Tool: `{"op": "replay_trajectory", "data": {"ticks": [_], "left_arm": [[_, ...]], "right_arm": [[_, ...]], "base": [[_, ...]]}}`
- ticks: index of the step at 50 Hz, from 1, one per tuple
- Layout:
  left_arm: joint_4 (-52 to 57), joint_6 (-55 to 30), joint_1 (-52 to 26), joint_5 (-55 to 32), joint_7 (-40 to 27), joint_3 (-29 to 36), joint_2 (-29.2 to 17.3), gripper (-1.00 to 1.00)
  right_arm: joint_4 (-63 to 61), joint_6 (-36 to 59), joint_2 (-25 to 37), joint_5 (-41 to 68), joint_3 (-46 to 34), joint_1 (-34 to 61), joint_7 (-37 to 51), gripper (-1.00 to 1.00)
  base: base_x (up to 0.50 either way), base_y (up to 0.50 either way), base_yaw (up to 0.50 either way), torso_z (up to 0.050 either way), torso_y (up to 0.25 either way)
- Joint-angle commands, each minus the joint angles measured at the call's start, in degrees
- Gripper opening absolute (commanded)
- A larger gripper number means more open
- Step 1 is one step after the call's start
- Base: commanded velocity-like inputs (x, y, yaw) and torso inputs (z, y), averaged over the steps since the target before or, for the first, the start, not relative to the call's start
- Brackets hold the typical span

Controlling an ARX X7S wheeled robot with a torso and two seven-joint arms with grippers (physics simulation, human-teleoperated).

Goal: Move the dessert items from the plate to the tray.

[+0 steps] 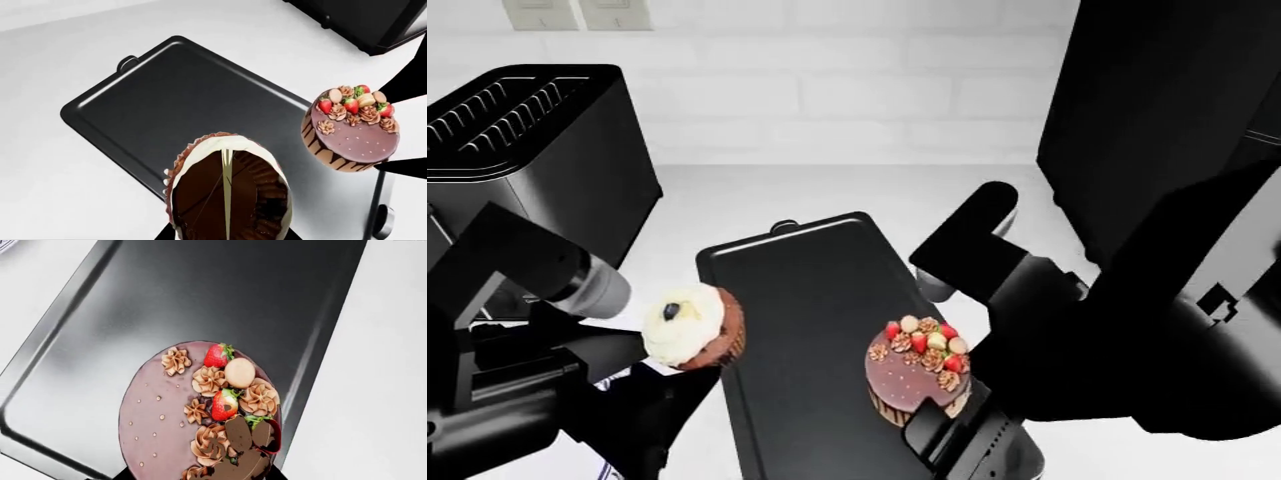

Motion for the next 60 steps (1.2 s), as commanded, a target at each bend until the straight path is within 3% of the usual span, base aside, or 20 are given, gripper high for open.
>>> {"op": "replay_trajectory", "data": {"ticks": [1,29,60], "left_arm": [[-0.45,0.06,0.87,0.83,1.20,-0.78,-0.45,-1.00],[-0.50,0.17,3.17,2.92,3.72,-2.04,-1.05,-1.00],[-0.56,0.45,3.36,3.23,4.37,-1.99,-1.46,-1.00]], "right_arm": [[3.89,2.58,-3.66,-3.18,0.04,-0.67,-2.47,-1.00],[8.69,5.52,-7.40,-10.40,-1.03,-4.21,-6.33,-1.00],[8.09,4.68,-7.44,-12.28,-3.04,-4.34,-7.89,-1.00]], "base": [[0.00,0.00,0.00,0.000,0.000],[0.00,0.00,0.00,0.000,0.000],[0.00,0.00,0.00,0.000,0.000]]}}
